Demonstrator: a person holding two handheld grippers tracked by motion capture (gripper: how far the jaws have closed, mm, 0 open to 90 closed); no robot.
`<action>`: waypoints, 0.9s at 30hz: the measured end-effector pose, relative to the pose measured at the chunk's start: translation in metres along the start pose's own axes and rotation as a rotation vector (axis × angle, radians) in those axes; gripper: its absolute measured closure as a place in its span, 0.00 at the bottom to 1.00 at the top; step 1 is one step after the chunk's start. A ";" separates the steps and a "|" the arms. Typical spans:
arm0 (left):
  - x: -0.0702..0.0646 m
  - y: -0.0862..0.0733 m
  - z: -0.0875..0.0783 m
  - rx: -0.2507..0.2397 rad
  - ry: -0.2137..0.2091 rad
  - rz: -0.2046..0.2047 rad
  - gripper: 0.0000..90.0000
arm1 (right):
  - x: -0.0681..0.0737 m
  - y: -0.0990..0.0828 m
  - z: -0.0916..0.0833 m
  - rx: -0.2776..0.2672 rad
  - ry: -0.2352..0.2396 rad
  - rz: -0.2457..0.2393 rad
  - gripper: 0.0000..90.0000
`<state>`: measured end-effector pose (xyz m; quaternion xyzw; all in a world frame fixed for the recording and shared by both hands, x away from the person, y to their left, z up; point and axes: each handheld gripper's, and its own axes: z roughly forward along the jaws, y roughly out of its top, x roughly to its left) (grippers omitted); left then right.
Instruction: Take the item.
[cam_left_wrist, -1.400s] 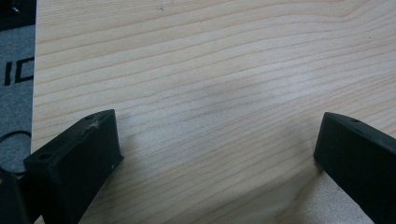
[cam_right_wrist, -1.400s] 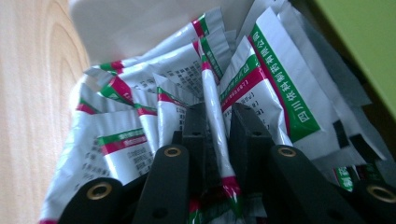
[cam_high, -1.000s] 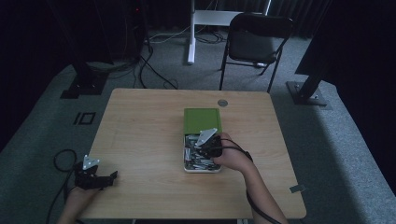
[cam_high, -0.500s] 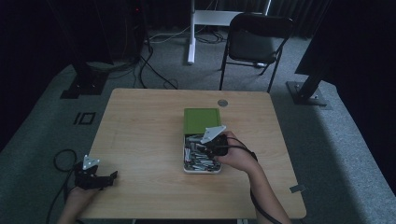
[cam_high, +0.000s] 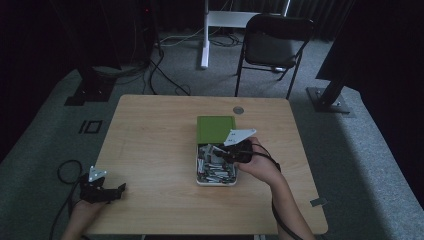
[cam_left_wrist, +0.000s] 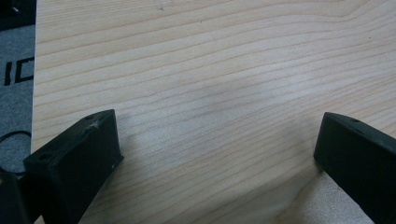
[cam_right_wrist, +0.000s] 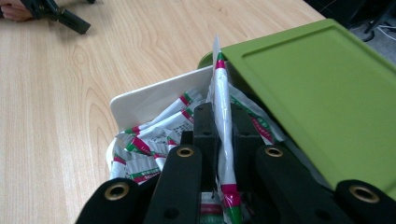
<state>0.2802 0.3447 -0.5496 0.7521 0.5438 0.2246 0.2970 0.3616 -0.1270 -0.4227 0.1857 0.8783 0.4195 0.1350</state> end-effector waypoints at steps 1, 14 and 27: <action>0.000 0.000 0.000 0.000 0.000 0.000 0.01 | -0.001 0.001 -0.002 -0.026 0.001 0.016 0.94; 0.000 0.000 0.000 0.000 0.000 0.000 0.01 | -0.013 0.005 -0.028 -0.211 -0.167 0.131 0.94; 0.000 0.000 0.000 0.002 0.000 0.002 0.01 | -0.043 -0.025 -0.044 -0.316 -0.418 0.398 0.94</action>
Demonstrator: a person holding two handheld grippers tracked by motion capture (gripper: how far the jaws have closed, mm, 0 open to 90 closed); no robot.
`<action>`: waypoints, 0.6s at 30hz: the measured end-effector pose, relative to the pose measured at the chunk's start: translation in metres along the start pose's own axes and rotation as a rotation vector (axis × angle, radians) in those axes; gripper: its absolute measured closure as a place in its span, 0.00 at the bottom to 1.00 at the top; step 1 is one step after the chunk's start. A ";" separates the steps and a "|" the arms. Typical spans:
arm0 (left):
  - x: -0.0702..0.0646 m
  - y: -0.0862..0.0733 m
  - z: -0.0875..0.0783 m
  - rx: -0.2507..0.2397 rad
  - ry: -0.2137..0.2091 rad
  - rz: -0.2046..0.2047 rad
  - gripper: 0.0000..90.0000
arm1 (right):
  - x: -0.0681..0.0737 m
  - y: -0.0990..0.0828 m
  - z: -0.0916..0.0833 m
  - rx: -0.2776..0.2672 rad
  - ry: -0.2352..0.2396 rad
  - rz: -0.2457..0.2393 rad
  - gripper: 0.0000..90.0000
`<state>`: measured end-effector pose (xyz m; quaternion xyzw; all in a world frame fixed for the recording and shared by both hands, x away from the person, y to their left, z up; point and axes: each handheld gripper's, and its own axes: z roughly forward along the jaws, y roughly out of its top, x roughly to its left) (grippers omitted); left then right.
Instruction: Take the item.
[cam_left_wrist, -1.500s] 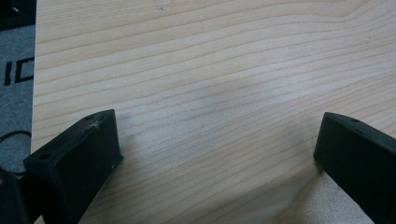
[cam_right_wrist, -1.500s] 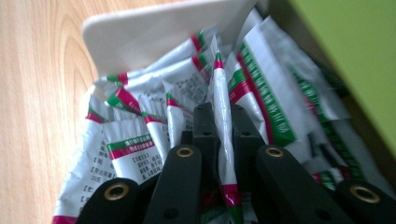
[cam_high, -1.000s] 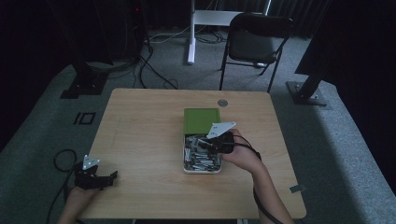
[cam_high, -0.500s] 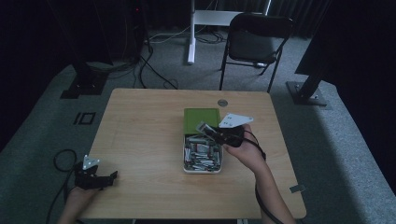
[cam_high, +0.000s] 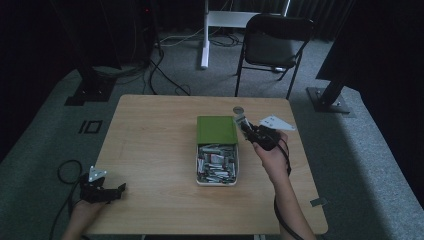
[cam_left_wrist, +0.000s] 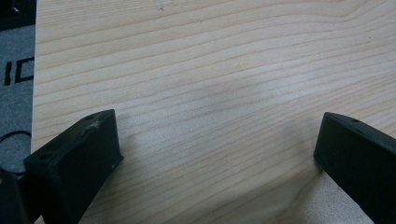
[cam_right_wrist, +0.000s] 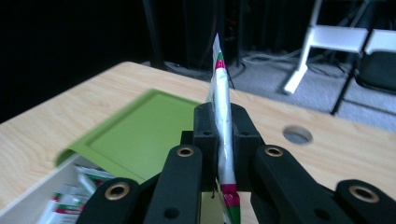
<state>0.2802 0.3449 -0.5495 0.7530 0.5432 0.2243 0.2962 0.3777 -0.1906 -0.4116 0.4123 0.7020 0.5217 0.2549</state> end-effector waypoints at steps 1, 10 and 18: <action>0.000 0.000 0.000 -0.002 0.000 -0.004 0.01 | -0.003 -0.003 0.001 -0.012 -0.023 0.022 0.94; 0.000 0.000 0.000 -0.002 0.000 -0.003 0.01 | -0.021 -0.025 0.013 -0.018 -0.092 0.150 0.94; 0.000 0.000 0.000 -0.002 0.000 -0.003 0.01 | -0.026 -0.043 0.027 -0.012 -0.137 0.227 0.94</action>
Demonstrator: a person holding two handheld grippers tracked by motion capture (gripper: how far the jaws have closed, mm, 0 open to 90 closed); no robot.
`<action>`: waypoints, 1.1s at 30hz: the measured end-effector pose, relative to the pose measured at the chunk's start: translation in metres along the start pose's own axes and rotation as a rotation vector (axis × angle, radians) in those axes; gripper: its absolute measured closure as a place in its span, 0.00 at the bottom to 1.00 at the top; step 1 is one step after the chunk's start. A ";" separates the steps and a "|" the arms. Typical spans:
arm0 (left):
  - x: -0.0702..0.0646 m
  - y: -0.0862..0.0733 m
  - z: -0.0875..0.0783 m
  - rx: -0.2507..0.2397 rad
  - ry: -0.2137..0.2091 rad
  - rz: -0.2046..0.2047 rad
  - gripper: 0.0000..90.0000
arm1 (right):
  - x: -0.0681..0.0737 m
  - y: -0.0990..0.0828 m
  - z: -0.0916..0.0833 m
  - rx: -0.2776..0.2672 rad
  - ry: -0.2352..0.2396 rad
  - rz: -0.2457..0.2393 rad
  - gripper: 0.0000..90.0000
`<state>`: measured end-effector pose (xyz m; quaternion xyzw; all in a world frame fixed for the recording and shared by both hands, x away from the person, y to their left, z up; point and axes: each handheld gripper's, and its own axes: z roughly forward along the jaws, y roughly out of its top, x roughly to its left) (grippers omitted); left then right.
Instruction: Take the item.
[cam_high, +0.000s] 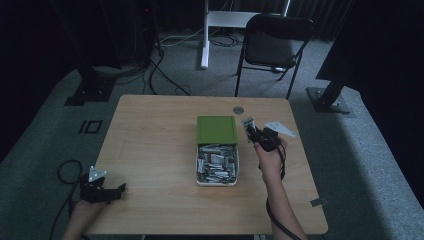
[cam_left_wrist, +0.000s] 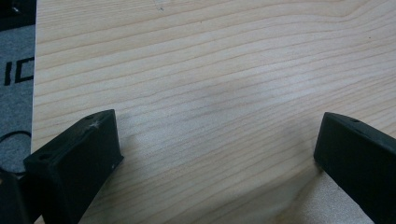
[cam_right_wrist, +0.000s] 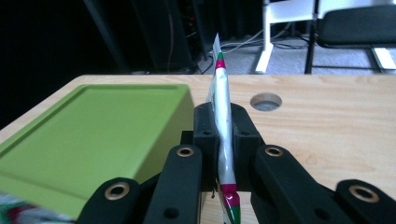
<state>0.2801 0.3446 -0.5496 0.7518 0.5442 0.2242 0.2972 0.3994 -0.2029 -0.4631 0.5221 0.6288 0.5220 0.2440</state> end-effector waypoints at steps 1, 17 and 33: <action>0.000 0.000 0.000 0.000 0.000 0.000 0.01 | -0.003 -0.006 0.005 0.001 -0.017 0.033 0.94; 0.000 0.000 0.000 0.000 0.000 0.000 0.01 | -0.033 -0.049 0.040 0.122 -0.123 0.150 0.94; 0.000 0.000 0.000 0.000 0.000 0.000 0.01 | -0.058 -0.061 0.038 0.206 -0.206 0.098 0.82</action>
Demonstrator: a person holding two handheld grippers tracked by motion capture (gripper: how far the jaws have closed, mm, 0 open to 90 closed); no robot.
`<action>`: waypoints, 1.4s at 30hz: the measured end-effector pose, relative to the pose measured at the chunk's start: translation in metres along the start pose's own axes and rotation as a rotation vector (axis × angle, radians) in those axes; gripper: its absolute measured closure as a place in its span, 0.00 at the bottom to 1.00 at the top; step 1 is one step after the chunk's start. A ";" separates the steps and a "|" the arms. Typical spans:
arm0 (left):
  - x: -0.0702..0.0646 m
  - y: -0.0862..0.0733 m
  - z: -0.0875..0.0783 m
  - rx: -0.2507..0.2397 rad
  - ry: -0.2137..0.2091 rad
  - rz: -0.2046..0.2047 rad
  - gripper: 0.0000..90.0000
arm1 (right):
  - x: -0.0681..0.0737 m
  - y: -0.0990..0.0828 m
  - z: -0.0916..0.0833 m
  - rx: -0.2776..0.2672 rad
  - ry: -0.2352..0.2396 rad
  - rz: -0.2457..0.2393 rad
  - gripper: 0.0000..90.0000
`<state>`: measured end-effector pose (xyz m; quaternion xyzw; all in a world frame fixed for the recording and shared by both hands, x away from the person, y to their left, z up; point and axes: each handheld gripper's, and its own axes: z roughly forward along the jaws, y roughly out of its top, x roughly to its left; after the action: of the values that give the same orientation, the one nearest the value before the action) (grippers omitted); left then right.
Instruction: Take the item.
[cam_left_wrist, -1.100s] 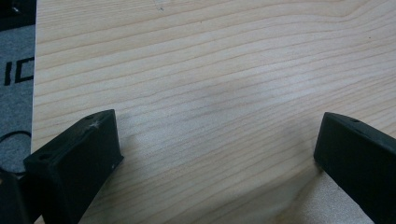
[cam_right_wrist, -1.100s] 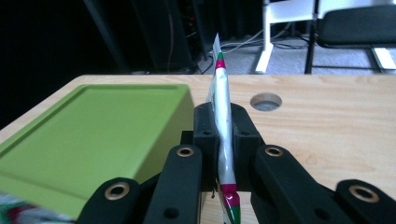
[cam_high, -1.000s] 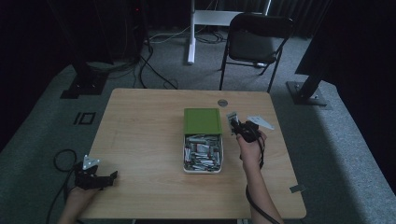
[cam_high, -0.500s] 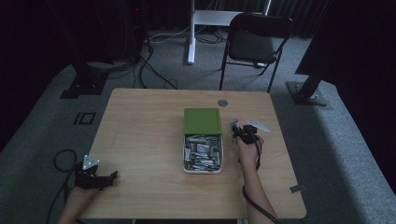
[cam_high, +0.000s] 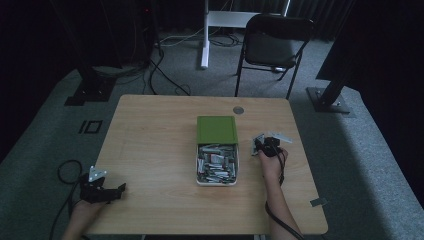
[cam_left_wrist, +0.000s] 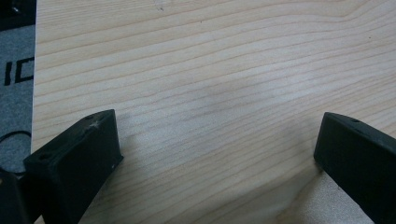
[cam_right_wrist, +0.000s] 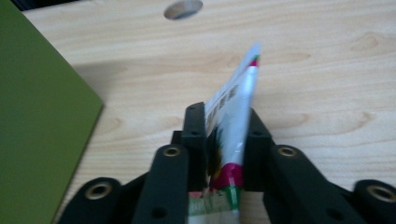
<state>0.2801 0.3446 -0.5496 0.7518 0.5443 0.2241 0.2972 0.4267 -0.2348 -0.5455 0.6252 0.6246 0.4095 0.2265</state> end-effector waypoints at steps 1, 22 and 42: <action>0.000 0.000 0.000 0.000 0.000 0.000 0.01 | -0.001 0.000 0.000 0.009 -0.005 -0.002 0.79; 0.000 0.000 0.000 0.000 0.000 0.000 0.01 | -0.029 -0.001 -0.008 0.077 -0.076 -0.103 0.31; 0.000 0.000 0.000 0.000 0.000 0.000 0.01 | -0.053 -0.018 -0.049 0.058 -0.095 -0.091 0.21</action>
<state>0.2801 0.3446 -0.5496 0.7518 0.5443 0.2242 0.2970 0.3826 -0.2950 -0.5445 0.6211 0.6526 0.3505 0.2559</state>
